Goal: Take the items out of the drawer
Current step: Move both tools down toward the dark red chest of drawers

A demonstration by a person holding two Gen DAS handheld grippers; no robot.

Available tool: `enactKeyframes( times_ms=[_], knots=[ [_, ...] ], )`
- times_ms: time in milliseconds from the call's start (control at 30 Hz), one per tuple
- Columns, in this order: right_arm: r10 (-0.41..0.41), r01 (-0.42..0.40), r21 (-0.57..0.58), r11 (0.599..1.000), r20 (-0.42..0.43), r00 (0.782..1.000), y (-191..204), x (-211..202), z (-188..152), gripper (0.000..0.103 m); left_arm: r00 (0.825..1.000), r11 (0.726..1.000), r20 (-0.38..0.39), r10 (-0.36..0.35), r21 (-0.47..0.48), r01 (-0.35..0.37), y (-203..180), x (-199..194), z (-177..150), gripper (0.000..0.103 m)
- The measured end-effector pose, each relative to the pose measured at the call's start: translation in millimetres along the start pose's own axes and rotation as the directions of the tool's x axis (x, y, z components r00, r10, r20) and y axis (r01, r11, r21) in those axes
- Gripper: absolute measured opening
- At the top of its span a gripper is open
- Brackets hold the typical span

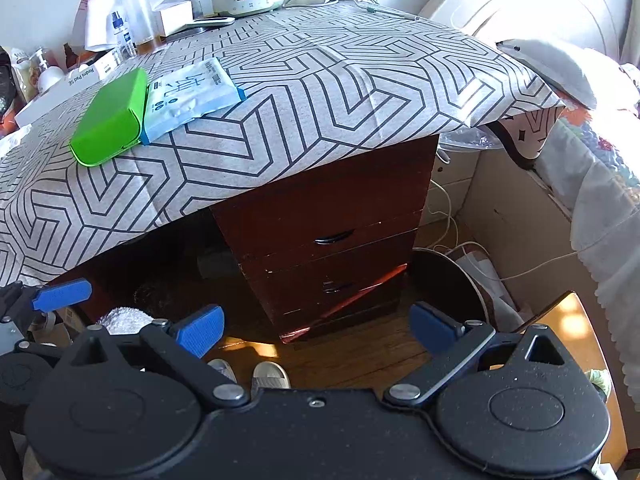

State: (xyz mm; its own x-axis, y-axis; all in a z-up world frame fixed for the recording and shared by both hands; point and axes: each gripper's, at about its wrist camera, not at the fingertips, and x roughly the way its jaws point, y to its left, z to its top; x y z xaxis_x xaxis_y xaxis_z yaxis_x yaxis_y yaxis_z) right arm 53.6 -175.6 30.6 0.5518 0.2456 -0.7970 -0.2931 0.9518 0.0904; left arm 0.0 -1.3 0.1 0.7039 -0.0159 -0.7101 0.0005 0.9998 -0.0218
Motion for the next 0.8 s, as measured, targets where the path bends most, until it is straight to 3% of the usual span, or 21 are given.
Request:
enactKeyframes(
  times_ms=[167,267,800],
  knots=[
    [-0.001,0.001,-0.021,1.000,0.005,1.000,-6.3,-4.4,-0.2,0.101,1.000,1.000,0.000,0.010,0.015,-0.010,-10.7,0.1,0.4,0.103],
    [-0.038,0.037,-0.089,0.995,-0.005,0.999,12.0,0.4,-0.1,0.101,0.999,0.999,0.000,-0.033,-0.018,0.033,2.0,-3.3,4.7,0.103],
    [-0.089,0.087,-0.146,0.985,-0.006,0.996,17.2,2.0,-2.7,0.101,0.998,0.998,-0.018,-0.059,-0.001,0.059,-1.0,-2.8,0.6,0.103]
  ],
)
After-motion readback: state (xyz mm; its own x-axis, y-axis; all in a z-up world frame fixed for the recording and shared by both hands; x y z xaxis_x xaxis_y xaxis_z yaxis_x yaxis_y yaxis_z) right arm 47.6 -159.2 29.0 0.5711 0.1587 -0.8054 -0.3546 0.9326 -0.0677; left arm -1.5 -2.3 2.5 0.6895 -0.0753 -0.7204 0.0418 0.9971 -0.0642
